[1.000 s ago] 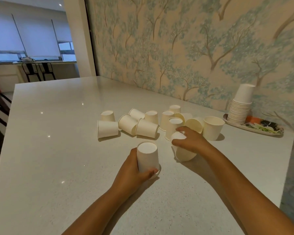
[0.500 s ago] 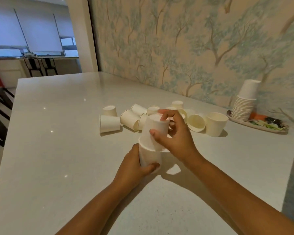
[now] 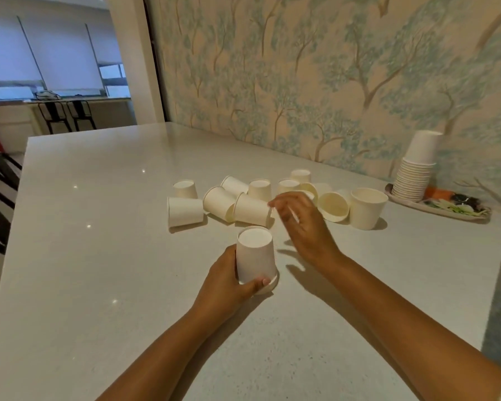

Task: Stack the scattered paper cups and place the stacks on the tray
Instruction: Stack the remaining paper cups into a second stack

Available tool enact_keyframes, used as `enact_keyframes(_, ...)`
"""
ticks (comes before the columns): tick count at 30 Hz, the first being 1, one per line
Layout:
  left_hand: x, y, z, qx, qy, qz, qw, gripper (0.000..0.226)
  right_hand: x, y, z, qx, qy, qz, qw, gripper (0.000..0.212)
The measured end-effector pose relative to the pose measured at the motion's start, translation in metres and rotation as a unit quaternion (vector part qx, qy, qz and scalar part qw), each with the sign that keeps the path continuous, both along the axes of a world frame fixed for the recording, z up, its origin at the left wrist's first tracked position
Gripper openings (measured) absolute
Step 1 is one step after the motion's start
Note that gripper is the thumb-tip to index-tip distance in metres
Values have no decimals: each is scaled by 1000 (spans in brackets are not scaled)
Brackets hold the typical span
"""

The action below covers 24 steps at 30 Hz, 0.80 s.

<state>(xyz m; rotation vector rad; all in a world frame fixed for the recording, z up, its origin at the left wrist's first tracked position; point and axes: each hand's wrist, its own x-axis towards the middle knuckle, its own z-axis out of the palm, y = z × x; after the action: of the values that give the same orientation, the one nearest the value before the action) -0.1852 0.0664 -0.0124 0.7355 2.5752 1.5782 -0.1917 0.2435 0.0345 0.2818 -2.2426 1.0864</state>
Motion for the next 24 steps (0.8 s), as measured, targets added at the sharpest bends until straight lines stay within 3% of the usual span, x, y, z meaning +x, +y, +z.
enact_keyframes(2, 2, 1, 0, -5, -6, 8, 1000, 62, -20, 21, -3, 45, 2, -120, 992, 37)
enact_keyframes(5, 3, 2, -1, -13, 2, 22, 1000, 58, -46, 42, -12, 108, -95, -213, 966, 53)
enact_keyframes(10, 1, 1, 0, -14, 18, 26, 999, 56, -52, 47, -27, 59, -127, -188, 972, 43)
enact_keyframes(14, -1, 0, -1, -14, 16, 24, 999, 57, -41, 45, 0, -62, -83, -177, 979, 35)
enact_keyframes(17, -1, 0, -2, -11, 5, 24, 1000, 59, -25, 36, 25, -159, -19, -76, 984, 31)
enact_keyframes(19, -2, 0, -2, -11, 0, 25, 1000, 64, -10, 24, 36, -174, 5, 16, 985, 33)
enact_keyframes(24, -6, 1, -1, -15, -16, 36, 999, 87, 6, -2, 37, -60, -5, 127, 990, 35)
